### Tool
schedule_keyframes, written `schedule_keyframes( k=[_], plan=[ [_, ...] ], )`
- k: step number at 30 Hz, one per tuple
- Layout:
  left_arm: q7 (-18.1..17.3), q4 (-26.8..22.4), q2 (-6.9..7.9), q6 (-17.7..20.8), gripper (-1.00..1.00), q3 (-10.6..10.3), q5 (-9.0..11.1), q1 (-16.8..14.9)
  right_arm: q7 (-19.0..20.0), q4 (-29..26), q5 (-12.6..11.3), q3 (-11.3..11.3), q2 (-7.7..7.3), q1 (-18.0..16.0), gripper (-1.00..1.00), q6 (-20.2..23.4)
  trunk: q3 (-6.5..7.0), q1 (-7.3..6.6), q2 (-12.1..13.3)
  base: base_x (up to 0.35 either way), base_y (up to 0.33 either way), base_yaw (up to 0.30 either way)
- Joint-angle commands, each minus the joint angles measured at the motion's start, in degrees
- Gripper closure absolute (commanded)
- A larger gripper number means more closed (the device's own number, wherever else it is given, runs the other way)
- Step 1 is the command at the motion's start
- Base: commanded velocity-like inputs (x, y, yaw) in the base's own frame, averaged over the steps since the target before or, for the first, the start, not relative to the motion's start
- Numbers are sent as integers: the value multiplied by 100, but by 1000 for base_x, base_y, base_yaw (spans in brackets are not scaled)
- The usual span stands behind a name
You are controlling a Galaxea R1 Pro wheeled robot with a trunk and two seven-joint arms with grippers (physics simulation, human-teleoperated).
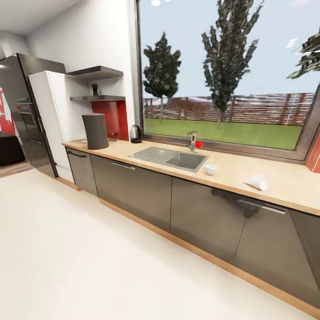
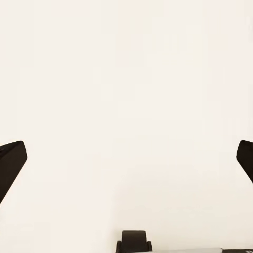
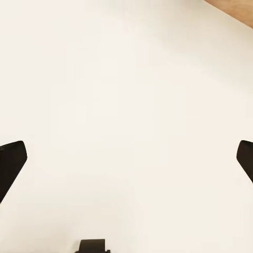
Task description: Set up a coffee station on the kitchen countertop: keep the coffee maker on the countertop, move the bottle of coffee from the kitchen shelf to the counter next to the coffee maker, place a paper coffee filter on top of the coffee maker, put the saucer next to the coffee maker with the coffee cup on the saucer, and place the electric kettle next to the coffee maker.
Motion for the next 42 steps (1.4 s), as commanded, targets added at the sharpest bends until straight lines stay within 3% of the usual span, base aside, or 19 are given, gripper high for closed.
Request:
schedule_keyframes(
  k=[1, 5, 9, 14, 42],
  plan=[
    [1, -6, 1, -9, -100, -2, 2, 1, -2, 4, 2, -1, 0, -3, -100, -18, -5, 0, -3, 0, 0, 0],
    [1, -2, 1, -9, -100, -4, 1, 1, 1, 4, 2, -2, -7, -12, -100, -15, -5, 0, -3, 3, -4, 0],
    [1, 19, -115, -10, -100, 3, -10, 1, 4, 96, -16, -24, -24, -9, -100, -18, -5, 0, -3, 59, -79, 0],
    [1, 26, -154, -9, -100, 9, -14, 1, 4, 137, -25, -31, -29, -8, -100, -19, -5, 0, -3, 39, -42, 0],
    [4, 36, -175, -9, -100, 11, -17, 1, 11, 164, -27, -34, -32, -8, -100, -20, -5, 0, -3, 26, -110, -17]
  ],
)
